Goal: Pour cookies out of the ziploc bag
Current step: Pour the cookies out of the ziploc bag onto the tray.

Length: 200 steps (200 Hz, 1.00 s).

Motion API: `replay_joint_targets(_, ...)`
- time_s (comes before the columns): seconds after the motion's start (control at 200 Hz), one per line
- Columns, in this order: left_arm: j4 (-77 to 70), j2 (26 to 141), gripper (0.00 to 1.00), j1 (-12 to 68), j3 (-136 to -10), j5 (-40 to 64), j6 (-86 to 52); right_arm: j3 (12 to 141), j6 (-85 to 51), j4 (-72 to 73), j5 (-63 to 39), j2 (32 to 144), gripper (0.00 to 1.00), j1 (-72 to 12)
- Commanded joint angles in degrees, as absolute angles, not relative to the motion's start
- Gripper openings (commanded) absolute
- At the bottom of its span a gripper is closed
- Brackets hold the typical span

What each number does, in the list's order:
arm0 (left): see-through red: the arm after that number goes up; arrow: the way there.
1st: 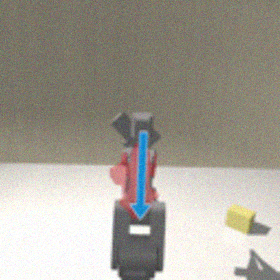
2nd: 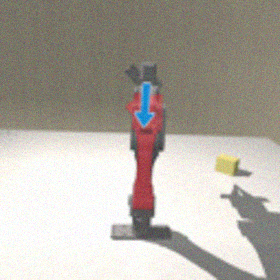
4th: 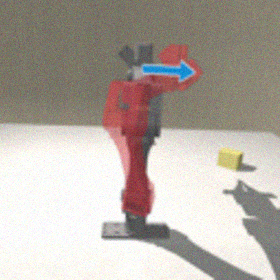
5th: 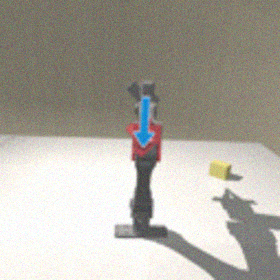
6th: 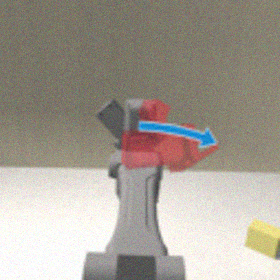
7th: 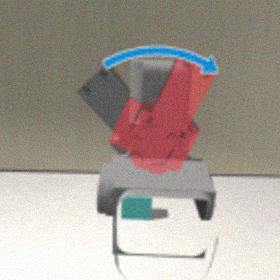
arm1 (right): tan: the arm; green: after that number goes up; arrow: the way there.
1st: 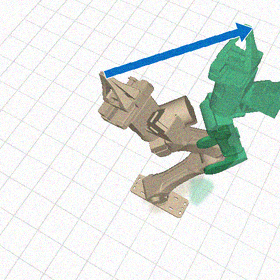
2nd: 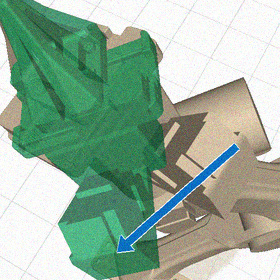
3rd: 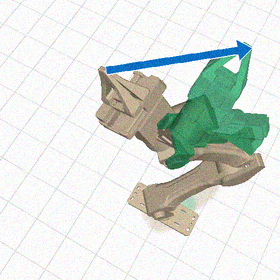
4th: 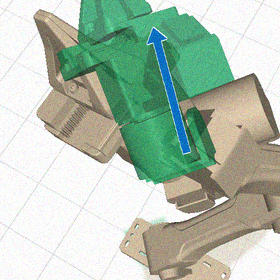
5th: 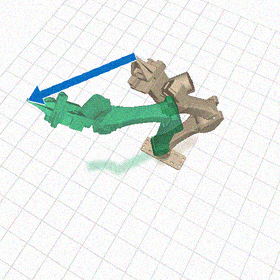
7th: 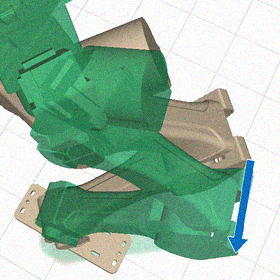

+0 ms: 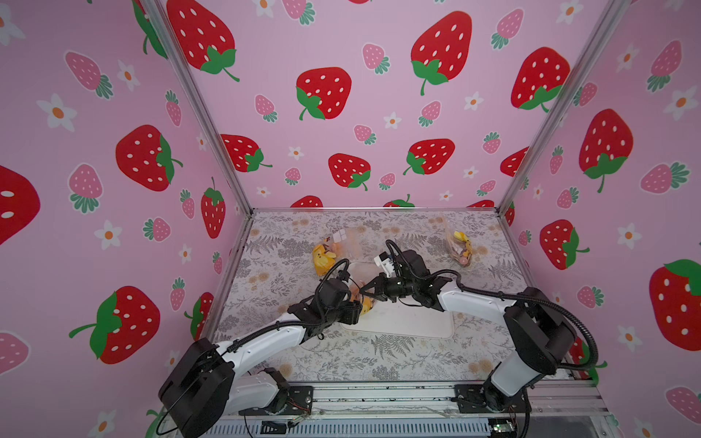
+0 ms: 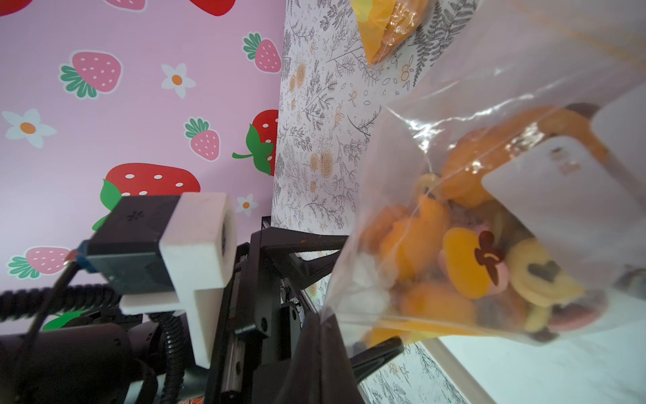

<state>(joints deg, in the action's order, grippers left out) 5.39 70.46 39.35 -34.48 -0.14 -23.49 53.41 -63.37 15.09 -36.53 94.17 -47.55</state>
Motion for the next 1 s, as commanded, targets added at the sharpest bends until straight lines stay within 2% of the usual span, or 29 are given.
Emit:
replay_joint_targets(0.0,3.9,71.6,0.64,39.6,-37.1,0.5,-22.6,52.4,-65.8,18.0,-37.1,92.3,0.00,-47.3)
replay_joint_targets(0.22,3.6,71.7,0.48,39.8,-37.4,0.4,-22.3,51.3,-66.6,18.9,-36.7,90.7,0.00,-47.3)
replay_joint_targets(0.395,4.0,72.2,0.27,39.8,-38.0,0.3,-22.0,50.8,-66.9,19.1,-36.8,90.3,0.00,-47.3)
replay_joint_targets(0.625,5.3,71.1,0.07,39.7,-38.3,-0.2,-21.8,50.9,-67.0,19.0,-36.6,89.9,0.00,-47.3)
replay_joint_targets(0.65,5.5,71.0,0.00,39.7,-38.5,-0.3,-21.6,50.9,-67.0,19.0,-36.6,89.9,0.00,-47.3)
replay_joint_targets(0.996,10.7,67.4,0.00,39.8,-41.2,-2.3,-20.0,50.7,-67.1,18.3,-36.0,88.0,0.00,-47.3)
